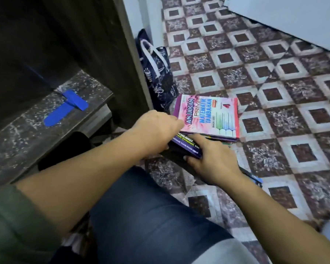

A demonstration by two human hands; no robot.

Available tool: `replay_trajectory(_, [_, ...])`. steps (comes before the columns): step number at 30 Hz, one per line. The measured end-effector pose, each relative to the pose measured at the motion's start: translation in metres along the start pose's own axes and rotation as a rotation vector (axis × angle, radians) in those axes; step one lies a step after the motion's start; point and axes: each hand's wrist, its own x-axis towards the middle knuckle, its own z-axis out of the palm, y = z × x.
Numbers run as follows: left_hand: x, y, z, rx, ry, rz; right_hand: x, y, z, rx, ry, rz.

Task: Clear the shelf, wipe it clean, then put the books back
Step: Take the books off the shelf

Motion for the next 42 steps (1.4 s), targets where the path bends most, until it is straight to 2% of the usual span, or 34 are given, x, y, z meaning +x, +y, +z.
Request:
replay_trajectory(2, [0.012, -0.006, -0.005, -0.020, 0.046, -0.013, 0.007, 0.013, -0.016, -0.038, 0.055, 0.024])
replay_trajectory(7, [0.041, -0.022, -0.022, -0.160, 0.212, -0.138, 0.044, 0.055, -0.061, -0.246, 0.070, 0.038])
replay_trajectory(12, [0.081, -0.028, -0.023, -0.205, 0.393, -0.247, 0.089, 0.077, -0.086, -0.337, 0.316, -0.028])
replay_trajectory(18, [0.150, -0.046, -0.002, -0.133, 0.584, -0.287, 0.161, 0.123, -0.048, -0.347, 0.628, -0.115])
replay_trajectory(21, [0.185, -0.047, 0.027, -0.036, 0.534, -0.226, 0.185, 0.147, -0.004, -0.361, 0.747, -0.097])
replay_trajectory(23, [0.203, -0.041, 0.053, 0.021, 0.370, -0.158, 0.190, 0.163, 0.031, -0.368, 0.681, -0.066])
replay_trajectory(24, [0.210, -0.037, 0.067, 0.030, 0.290, -0.128, 0.189, 0.170, 0.046, -0.350, 0.587, -0.044])
replay_trajectory(28, [0.218, -0.018, 0.132, -0.121, -0.017, -0.060, 0.170, 0.185, 0.090, -0.244, -0.048, 0.101])
replay_trajectory(29, [0.215, -0.014, 0.146, -0.169, -0.056, -0.069, 0.165, 0.186, 0.097, -0.254, -0.125, 0.118])
replay_trajectory(35, [0.208, -0.002, 0.169, -0.273, -0.091, -0.139, 0.160, 0.188, 0.095, -0.210, -0.207, 0.148])
replay_trajectory(38, [0.203, 0.002, 0.167, -0.348, -0.185, -0.160, 0.160, 0.183, 0.096, -0.149, -0.244, 0.197])
replay_trajectory(40, [0.191, 0.002, 0.162, -0.458, -0.272, -0.148, 0.158, 0.173, 0.099, -0.121, -0.275, 0.258])
replay_trajectory(42, [0.166, -0.004, 0.147, -0.568, -0.262, -0.154, 0.152, 0.150, 0.098, -0.148, -0.299, 0.297])
